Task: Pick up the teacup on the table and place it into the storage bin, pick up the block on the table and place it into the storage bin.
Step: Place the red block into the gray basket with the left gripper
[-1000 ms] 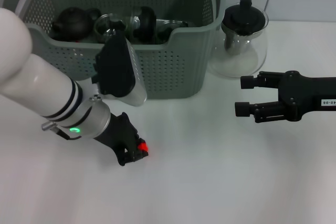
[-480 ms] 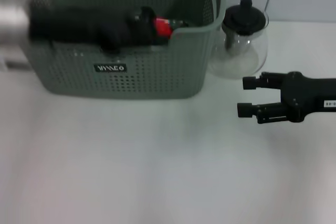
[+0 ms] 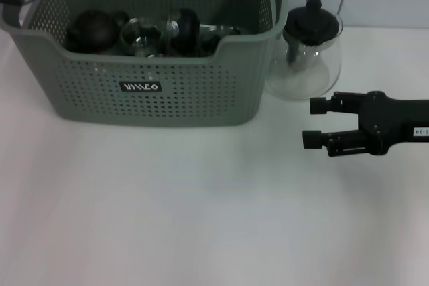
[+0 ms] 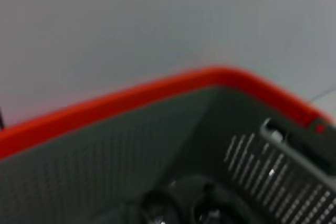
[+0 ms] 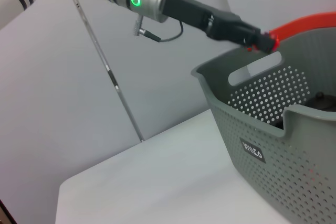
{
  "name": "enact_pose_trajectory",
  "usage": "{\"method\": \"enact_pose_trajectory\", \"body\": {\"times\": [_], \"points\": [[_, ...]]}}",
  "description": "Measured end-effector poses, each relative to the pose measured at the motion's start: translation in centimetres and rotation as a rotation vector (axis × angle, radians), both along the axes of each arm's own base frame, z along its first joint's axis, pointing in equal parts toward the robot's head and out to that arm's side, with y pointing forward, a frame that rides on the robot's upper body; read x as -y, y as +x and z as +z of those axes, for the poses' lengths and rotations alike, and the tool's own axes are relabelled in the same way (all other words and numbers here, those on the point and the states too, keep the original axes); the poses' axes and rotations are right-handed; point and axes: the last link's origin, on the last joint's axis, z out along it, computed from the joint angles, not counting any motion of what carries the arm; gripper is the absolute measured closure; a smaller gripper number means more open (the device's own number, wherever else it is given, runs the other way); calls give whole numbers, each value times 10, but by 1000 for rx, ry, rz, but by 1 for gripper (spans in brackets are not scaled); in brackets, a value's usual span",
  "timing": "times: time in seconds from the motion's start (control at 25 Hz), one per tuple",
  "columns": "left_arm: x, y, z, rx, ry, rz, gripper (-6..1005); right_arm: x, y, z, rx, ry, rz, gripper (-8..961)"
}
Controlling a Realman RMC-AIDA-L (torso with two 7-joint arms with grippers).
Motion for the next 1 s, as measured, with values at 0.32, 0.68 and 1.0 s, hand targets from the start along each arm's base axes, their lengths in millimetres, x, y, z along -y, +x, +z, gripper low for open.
{"method": "enact_pose_trajectory", "body": {"times": [0.32, 0.68, 1.0], "points": [[-3, 7, -17, -133, -12, 39, 747, -2, -2, 0, 0, -2, 1, 9], [1, 5, -12, -125, 20, 46, 488, -1, -1, 1, 2, 1, 3, 9], [72, 10, -3, 223, -134, -257, 150, 1, 1, 2, 2, 19, 34, 9]]}}
